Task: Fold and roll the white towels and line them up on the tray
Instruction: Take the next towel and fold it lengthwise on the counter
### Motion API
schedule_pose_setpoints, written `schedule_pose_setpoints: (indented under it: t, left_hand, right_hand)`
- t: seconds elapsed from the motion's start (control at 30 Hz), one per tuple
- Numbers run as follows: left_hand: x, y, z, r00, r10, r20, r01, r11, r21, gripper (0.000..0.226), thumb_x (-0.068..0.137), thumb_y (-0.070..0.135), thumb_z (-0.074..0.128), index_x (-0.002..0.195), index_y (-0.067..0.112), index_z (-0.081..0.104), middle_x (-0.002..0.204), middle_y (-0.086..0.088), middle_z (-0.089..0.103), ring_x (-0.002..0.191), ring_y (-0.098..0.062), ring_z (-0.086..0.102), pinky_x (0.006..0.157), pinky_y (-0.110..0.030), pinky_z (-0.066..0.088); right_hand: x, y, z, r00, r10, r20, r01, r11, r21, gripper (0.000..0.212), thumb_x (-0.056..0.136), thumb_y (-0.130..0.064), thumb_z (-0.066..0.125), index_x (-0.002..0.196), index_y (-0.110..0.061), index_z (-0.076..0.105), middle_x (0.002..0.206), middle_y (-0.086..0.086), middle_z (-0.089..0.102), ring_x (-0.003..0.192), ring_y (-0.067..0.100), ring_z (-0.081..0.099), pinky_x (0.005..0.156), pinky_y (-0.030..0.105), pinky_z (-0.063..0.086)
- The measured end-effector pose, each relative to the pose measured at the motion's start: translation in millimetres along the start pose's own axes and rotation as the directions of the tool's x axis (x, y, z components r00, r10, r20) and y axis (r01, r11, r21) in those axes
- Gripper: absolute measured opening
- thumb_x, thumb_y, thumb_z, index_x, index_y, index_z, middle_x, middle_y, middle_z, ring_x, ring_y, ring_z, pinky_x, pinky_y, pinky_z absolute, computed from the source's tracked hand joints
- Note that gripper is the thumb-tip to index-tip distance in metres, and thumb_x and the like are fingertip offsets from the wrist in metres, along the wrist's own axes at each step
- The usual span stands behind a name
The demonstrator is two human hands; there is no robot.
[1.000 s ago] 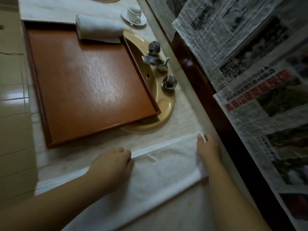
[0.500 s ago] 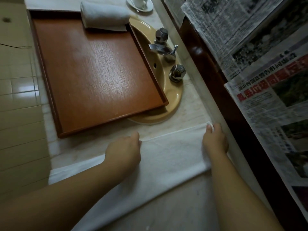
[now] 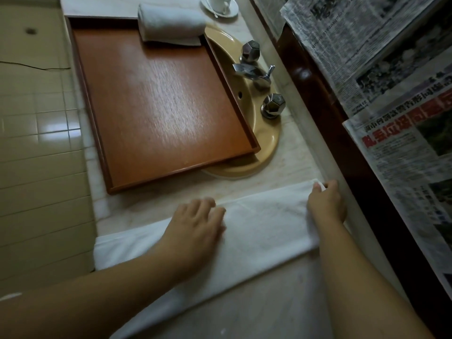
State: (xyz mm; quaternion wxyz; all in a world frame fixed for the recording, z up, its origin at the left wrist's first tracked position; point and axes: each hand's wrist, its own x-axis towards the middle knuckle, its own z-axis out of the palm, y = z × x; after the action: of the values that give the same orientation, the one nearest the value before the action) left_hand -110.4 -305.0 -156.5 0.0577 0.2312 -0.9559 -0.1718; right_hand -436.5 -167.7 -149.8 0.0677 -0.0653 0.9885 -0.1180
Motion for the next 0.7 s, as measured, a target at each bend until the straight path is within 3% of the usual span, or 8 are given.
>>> schedule_pose_setpoints:
  t: [0.07, 0.13, 0.23, 0.3, 0.37, 0.5, 0.6, 0.7]
  left_hand:
    - [-27, 0, 7, 0.994, 0.067, 0.087, -0.071, 0.996, 0.047, 0.056, 0.103, 0.053, 0.045, 0.141, 0.016, 0.063, 0.142, -0.014, 0.061, 0.124, -0.032, 0.063, 0.103, -0.042, 0.047]
    - [-47, -6, 12, 0.985, 0.041, 0.167, -0.052, 0.997, 0.062, 0.071, 0.104, 0.062, 0.039, 0.154, 0.013, 0.049, 0.159, -0.016, 0.047, 0.144, -0.033, 0.049, 0.118, -0.044, 0.033]
    - [-57, -15, 11, 0.973, 0.04, 0.229, -0.056, 0.996, 0.064, 0.085, 0.103, 0.072, 0.034, 0.163, 0.012, 0.03, 0.169, -0.01, 0.027, 0.156, -0.028, 0.027, 0.121, -0.042, 0.017]
    - [-57, -17, 8, 0.965, 0.054, 0.259, -0.066, 0.997, 0.039, 0.09, 0.101, 0.076, 0.03, 0.165, 0.013, 0.023, 0.171, -0.008, 0.02, 0.157, -0.026, 0.019, 0.121, -0.041, 0.013]
    - [-56, -16, 8, 0.96, 0.057, 0.274, -0.065, 0.998, 0.02, 0.093, 0.1, 0.078, 0.027, 0.166, 0.012, 0.017, 0.172, -0.008, 0.014, 0.159, -0.026, 0.011, 0.123, -0.041, 0.009]
    - [-55, -16, 7, 0.948, 0.046, 0.314, -0.052, 0.999, 0.011, 0.097, 0.1, 0.079, 0.022, 0.166, 0.009, 0.008, 0.173, -0.01, 0.004, 0.16, -0.025, -0.002, 0.125, -0.039, 0.002]
    - [-55, -16, 7, 0.95, 0.065, 0.306, -0.06, 0.998, -0.023, 0.106, 0.094, 0.087, 0.016, 0.163, 0.012, -0.013, 0.171, -0.006, -0.02, 0.157, -0.019, -0.024, 0.127, -0.038, -0.01]
    - [-56, -15, 2, 0.942, 0.075, 0.328, -0.06, 0.997, -0.057, 0.118, 0.084, 0.097, 0.014, 0.157, 0.015, -0.029, 0.163, -0.002, -0.039, 0.15, -0.013, -0.04, 0.125, -0.035, -0.021]
  right_hand:
    - [1, -1, -2, 1.0, -0.021, -0.003, 0.021, 1.0, -0.022, 0.028, 0.109, -0.038, 0.045, 0.125, -0.016, 0.052, 0.125, 0.018, 0.064, 0.11, 0.04, 0.061, 0.077, 0.038, 0.038]
    - [1, -3, -2, 1.0, -0.03, -0.004, 0.03, 0.999, -0.032, 0.027, 0.109, -0.038, 0.044, 0.123, -0.016, 0.051, 0.125, 0.019, 0.064, 0.11, 0.041, 0.06, 0.077, 0.038, 0.037]
    - [-1, -3, 2, 1.0, -0.028, -0.006, 0.028, 0.999, -0.045, 0.029, 0.109, -0.038, 0.043, 0.124, -0.014, 0.05, 0.126, 0.019, 0.062, 0.111, 0.042, 0.06, 0.078, 0.041, 0.04]
    - [-3, -1, 7, 0.998, -0.05, -0.049, 0.046, 0.996, -0.08, 0.033, 0.108, -0.039, 0.042, 0.127, -0.012, 0.049, 0.132, 0.02, 0.058, 0.117, 0.043, 0.056, 0.089, 0.048, 0.045]
    - [-8, 2, 10, 0.986, -0.107, -0.126, 0.092, 0.988, -0.125, 0.038, 0.106, -0.037, 0.043, 0.131, -0.01, 0.049, 0.138, 0.022, 0.053, 0.124, 0.044, 0.05, 0.103, 0.054, 0.04]
    - [-60, -12, 6, 0.943, -0.209, -0.26, 0.221, 0.975, 0.014, 0.053, 0.106, -0.042, 0.041, 0.149, -0.012, 0.042, 0.152, 0.019, 0.044, 0.14, 0.037, 0.041, 0.115, 0.056, 0.035]
    - [-139, -22, 13, 0.88, -0.468, -0.085, 0.473, 0.879, 0.057, 0.06, 0.107, -0.053, 0.031, 0.161, -0.027, 0.027, 0.17, 0.006, 0.022, 0.158, 0.024, 0.015, 0.124, 0.052, 0.018]
    - [-197, -19, 27, 0.686, -0.679, 0.262, 0.716, 0.693, -0.08, 0.07, 0.102, -0.066, 0.018, 0.165, -0.039, 0.003, 0.174, -0.002, -0.011, 0.159, 0.023, -0.013, 0.123, 0.06, -0.005]
